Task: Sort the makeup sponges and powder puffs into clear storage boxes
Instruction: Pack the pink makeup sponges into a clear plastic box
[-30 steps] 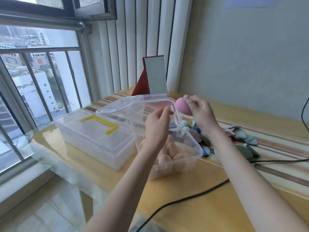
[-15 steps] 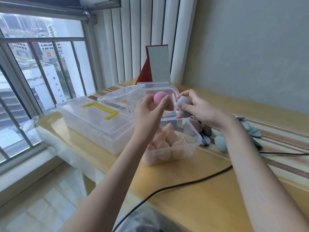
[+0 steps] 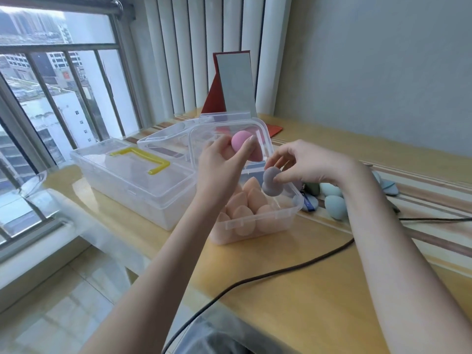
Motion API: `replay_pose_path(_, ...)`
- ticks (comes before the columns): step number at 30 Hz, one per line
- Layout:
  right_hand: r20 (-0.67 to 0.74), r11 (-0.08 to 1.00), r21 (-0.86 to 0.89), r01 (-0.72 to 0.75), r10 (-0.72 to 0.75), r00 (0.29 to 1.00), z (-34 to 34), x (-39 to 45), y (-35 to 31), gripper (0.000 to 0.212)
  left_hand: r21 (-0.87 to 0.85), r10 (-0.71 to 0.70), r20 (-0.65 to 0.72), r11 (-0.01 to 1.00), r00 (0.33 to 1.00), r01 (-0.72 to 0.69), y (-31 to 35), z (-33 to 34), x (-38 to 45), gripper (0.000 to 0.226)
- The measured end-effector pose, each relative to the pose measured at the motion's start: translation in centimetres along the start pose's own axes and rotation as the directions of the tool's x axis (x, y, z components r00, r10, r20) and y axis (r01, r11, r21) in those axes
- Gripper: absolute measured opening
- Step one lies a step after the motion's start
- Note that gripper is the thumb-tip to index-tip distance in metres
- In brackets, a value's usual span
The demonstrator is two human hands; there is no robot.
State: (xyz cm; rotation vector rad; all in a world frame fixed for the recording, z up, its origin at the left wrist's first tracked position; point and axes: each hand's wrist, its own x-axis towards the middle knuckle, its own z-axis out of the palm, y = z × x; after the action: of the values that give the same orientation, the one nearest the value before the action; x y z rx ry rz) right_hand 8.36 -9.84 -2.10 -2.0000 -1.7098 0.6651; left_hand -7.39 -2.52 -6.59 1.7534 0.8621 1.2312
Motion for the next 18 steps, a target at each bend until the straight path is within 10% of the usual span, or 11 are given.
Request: replay_pose_path(18,-0.187,0.953,-0.294,-0.075,0.020,0.982,1.6,0.6,-0.7,0.022,0.115,0.023,0.006,0.993,1.000,-0.024,0.3,0.1,-0.7,0.035)
